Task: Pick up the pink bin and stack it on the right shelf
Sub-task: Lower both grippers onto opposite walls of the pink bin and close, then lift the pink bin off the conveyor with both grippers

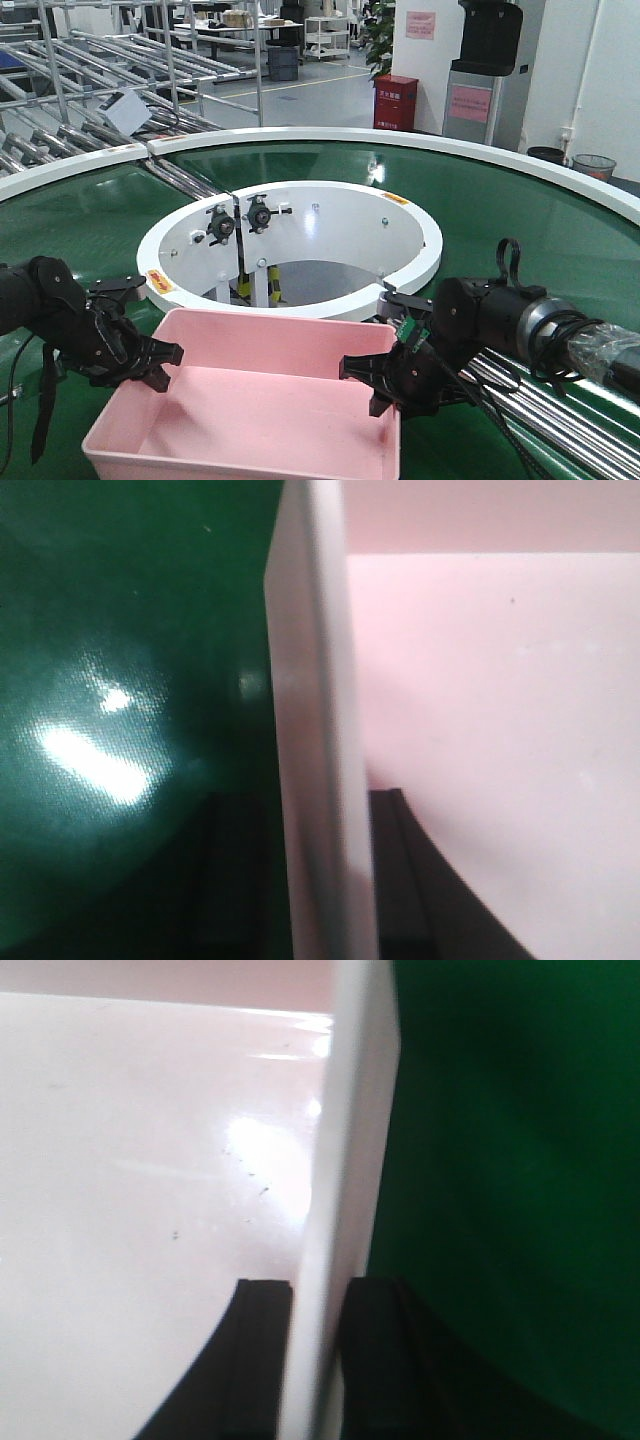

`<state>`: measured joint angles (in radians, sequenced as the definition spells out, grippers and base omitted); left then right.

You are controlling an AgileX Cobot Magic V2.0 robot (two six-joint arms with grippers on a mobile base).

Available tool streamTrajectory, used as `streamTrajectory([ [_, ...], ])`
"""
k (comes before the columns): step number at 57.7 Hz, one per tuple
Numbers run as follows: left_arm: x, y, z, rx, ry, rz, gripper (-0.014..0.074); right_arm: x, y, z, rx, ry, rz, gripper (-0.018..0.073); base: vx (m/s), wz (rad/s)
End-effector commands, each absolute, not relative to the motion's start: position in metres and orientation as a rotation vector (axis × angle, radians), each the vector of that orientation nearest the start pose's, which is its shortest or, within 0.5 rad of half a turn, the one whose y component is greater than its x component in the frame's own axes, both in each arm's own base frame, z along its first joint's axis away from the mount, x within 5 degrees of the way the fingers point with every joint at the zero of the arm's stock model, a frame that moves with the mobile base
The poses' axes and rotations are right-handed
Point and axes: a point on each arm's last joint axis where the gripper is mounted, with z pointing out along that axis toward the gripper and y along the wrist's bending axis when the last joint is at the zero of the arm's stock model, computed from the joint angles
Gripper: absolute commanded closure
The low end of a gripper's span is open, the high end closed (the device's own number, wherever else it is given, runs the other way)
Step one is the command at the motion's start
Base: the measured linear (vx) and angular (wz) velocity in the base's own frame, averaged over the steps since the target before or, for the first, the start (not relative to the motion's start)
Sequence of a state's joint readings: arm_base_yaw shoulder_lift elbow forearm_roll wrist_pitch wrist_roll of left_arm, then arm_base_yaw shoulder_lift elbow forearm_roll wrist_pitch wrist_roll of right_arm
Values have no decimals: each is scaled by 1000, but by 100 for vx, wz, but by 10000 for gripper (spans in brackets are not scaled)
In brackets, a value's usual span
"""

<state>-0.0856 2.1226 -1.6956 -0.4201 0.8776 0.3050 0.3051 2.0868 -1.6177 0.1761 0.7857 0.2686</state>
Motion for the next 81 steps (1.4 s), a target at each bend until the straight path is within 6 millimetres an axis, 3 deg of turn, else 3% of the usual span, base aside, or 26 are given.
streamTrajectory([
  [1, 448, -73, 251, 247, 2588, -479, 531, 425, 143, 233, 72, 2670, 402, 534, 0, 0],
  [4, 444, -73, 258, 260, 2590, -484, 608, 425, 143, 239, 72, 2648, 408, 575, 0, 0],
  [11, 432, -72, 283, 275, 2555, -488, 601, 421, 141, 266, 56, 2586, 417, 572, 0, 0],
  [24, 404, -70, 344, 183, 2435, -510, 599, 401, 134, 334, 14, 2441, 431, 569, 0, 0],
  [31, 376, -77, 379, 220, 2345, -503, 598, 383, 128, 368, 0, 2355, 439, 569, 0, 0],
  [39, 339, -77, 393, 161, 2277, -520, 598, 359, 120, 399, -14, 2312, 442, 568, 0, 0],
  [46, 292, -71, 407, 145, 2229, -527, 598, 332, 114, 424, -65, 2265, 439, 568, 0, 0],
  [52, 263, -65, 421, 108, 2134, -527, 598, 312, 114, 432, -90, 2234, 442, 568, 0, 0],
  [58, 246, -61, 428, 98, 2071, -520, 598, 297, 115, 432, -91, 2195, 447, 568, 0, 0],
  [81, 237, -65, 424, 119, 2141, -573, 598, 283, 109, 433, -102, 2234, 424, 568, 0, 0],
])
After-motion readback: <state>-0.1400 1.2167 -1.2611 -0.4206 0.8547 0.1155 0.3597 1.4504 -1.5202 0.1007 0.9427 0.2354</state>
